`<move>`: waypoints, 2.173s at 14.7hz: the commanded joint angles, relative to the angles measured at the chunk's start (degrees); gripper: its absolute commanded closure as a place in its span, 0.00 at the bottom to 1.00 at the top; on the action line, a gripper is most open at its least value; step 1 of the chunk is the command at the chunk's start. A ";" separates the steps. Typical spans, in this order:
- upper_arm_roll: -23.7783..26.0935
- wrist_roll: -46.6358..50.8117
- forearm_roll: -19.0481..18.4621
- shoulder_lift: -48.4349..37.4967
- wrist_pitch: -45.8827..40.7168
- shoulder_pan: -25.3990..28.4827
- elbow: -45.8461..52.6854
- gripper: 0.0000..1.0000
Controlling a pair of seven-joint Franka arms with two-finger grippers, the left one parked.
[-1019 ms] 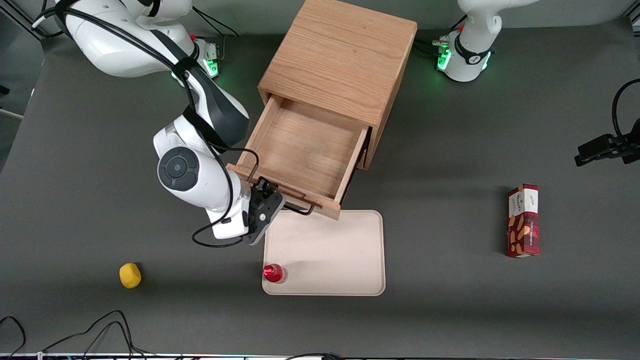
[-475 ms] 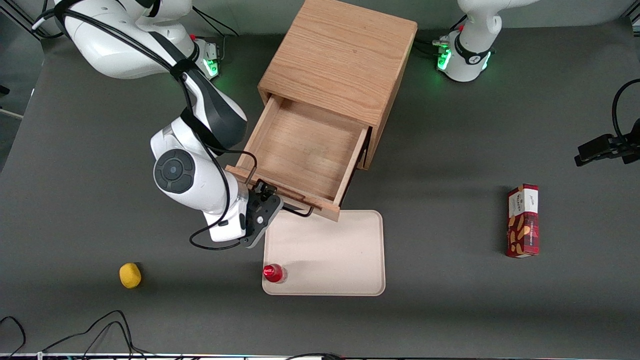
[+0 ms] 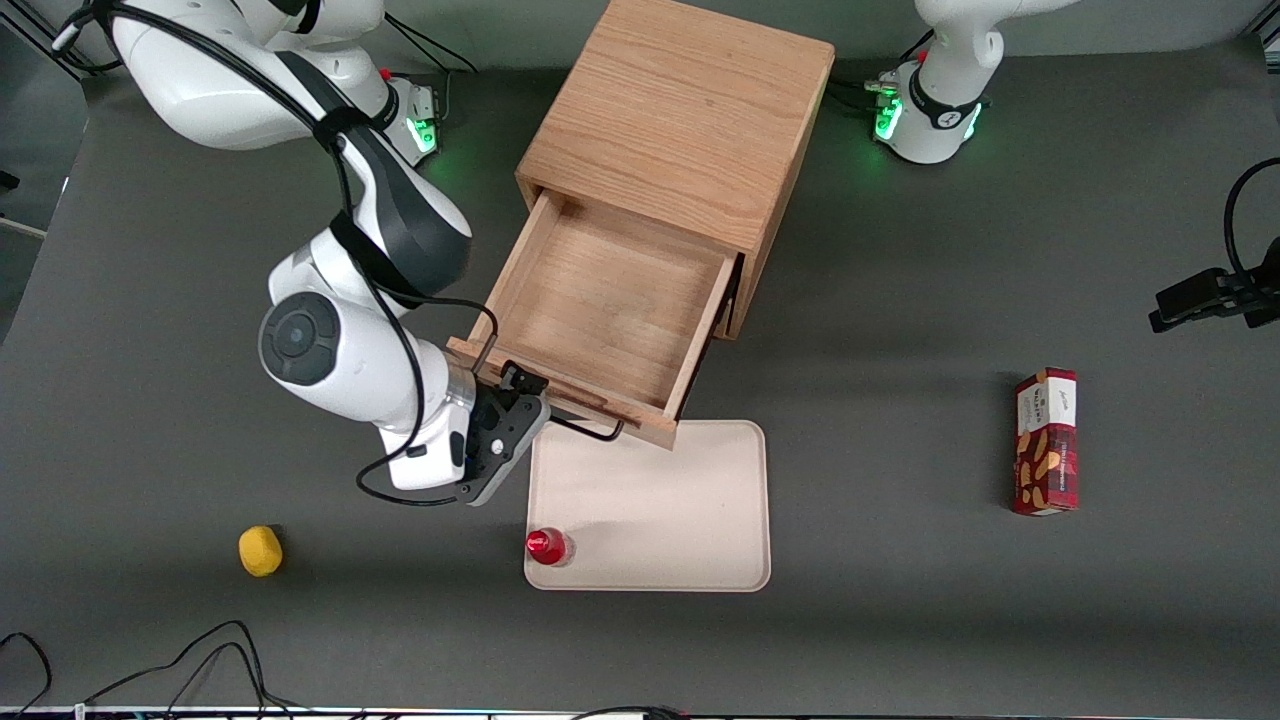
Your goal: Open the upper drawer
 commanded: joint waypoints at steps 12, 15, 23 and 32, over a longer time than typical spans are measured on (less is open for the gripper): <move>-13.17 21.82 12.00 -33.35 -7.29 -10.15 -20.19 0.00; -13.26 26.01 11.21 -40.11 -8.28 -14.01 -28.95 0.00; -12.47 33.74 2.42 -42.60 -17.15 -14.38 -31.19 0.00; -12.64 33.83 2.51 -41.10 -17.33 -14.47 -29.25 0.00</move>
